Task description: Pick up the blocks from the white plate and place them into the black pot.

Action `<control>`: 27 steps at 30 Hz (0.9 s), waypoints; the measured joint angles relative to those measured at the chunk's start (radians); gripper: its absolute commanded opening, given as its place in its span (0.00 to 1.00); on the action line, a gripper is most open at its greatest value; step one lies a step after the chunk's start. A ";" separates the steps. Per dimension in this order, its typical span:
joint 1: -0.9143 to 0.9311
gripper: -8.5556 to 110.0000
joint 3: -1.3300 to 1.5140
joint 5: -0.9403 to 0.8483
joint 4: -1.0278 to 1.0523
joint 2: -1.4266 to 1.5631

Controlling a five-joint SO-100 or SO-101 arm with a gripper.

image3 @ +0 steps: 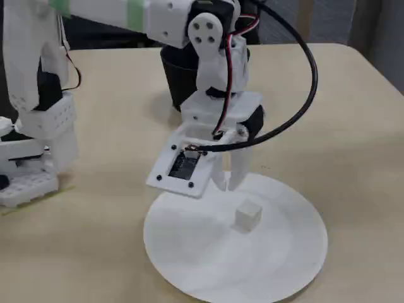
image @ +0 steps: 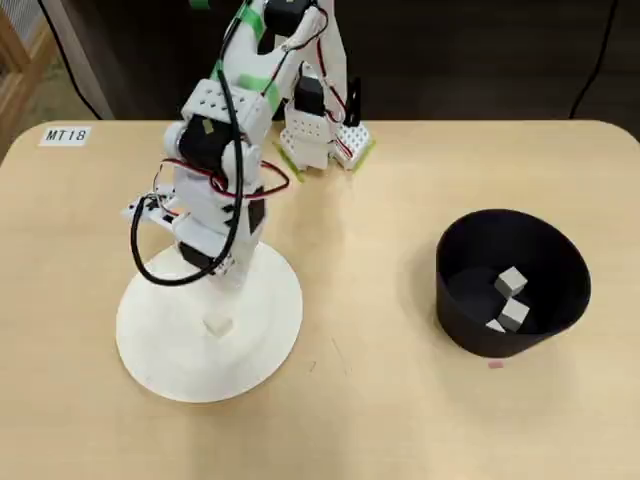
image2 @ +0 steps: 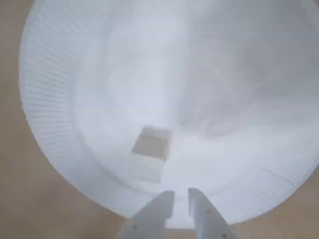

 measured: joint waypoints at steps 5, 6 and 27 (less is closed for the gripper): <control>-0.003 0.35 0.000 -0.026 0.034 0.000; -0.006 0.36 0.000 -0.029 0.037 -0.005; -0.006 0.27 -0.163 -0.017 0.034 -0.239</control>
